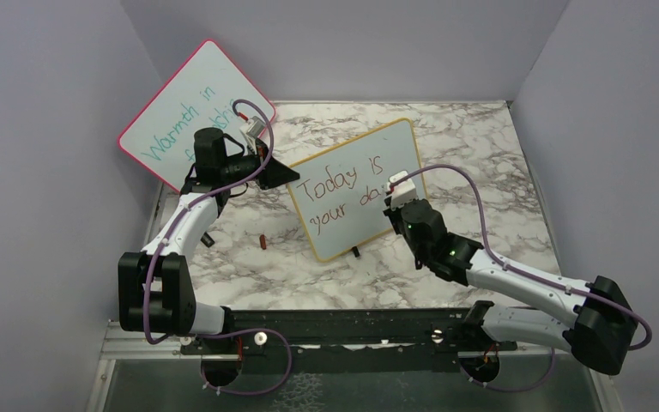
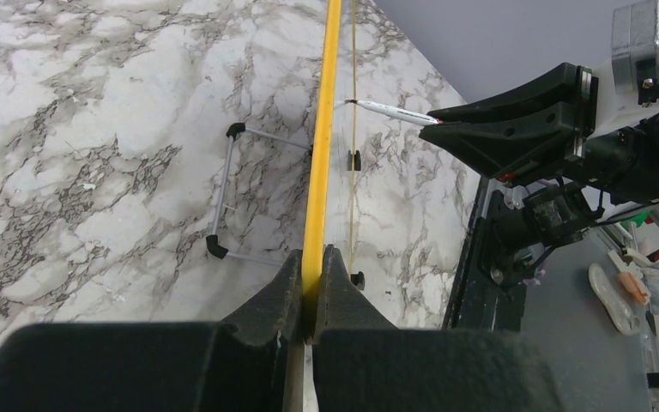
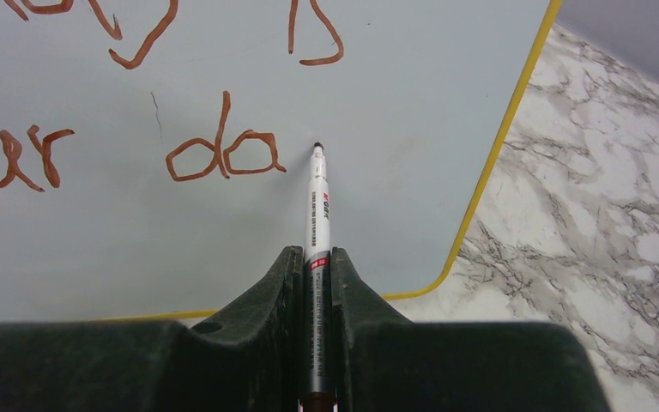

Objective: Write a sentence on the whiteboard

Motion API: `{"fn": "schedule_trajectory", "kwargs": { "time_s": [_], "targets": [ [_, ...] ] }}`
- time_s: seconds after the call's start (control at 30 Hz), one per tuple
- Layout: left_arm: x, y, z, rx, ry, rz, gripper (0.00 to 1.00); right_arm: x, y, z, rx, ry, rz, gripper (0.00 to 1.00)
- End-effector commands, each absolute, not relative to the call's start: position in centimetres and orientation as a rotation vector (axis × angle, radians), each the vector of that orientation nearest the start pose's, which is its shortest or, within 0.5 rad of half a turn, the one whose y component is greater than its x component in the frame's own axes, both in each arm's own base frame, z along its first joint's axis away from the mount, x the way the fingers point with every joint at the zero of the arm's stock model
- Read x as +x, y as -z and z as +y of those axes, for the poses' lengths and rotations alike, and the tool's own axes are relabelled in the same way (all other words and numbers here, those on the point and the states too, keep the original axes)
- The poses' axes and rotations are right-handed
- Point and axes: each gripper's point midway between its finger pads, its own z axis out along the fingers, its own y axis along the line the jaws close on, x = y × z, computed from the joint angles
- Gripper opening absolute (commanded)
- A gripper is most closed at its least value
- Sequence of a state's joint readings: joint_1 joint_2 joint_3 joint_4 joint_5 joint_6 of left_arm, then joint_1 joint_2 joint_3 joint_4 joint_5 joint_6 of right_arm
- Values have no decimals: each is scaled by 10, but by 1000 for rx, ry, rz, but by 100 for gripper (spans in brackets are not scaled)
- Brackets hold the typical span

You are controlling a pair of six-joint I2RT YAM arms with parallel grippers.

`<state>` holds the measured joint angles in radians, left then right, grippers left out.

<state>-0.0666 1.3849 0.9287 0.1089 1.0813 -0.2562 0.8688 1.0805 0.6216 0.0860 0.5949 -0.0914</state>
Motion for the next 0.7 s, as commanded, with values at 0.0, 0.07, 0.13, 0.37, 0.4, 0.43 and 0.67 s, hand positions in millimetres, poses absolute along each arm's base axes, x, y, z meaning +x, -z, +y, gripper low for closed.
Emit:
{"fn": "schedule_trajectory", "kwargs": {
  "time_s": [0.0, 0.07, 0.13, 0.37, 0.4, 0.43, 0.67],
  "targets": [
    [339, -205, -175, 553, 1174, 1891, 0, 290, -193, 196, -522, -24, 1773, 1],
    [339, -205, -175, 552, 1174, 1891, 0, 289, -191, 195, -522, -25, 1777, 1],
    [339, -205, -175, 552, 1174, 1892, 0, 289, -190, 194, -516, -23, 1777, 0],
    [339, -205, -174, 549, 1172, 1893, 0, 288, -192, 197, -533, -38, 1770, 1],
    [339, -205, -174, 549, 1172, 1893, 0, 287, -192, 197, -536, -41, 1770, 0],
    [339, -205, -175, 549, 1173, 1894, 0, 287, -192, 197, -537, -41, 1771, 0],
    [339, -205, -174, 549, 1174, 1894, 0, 289, -187, 198, -545, -33, 1778, 0]
  ]
}}
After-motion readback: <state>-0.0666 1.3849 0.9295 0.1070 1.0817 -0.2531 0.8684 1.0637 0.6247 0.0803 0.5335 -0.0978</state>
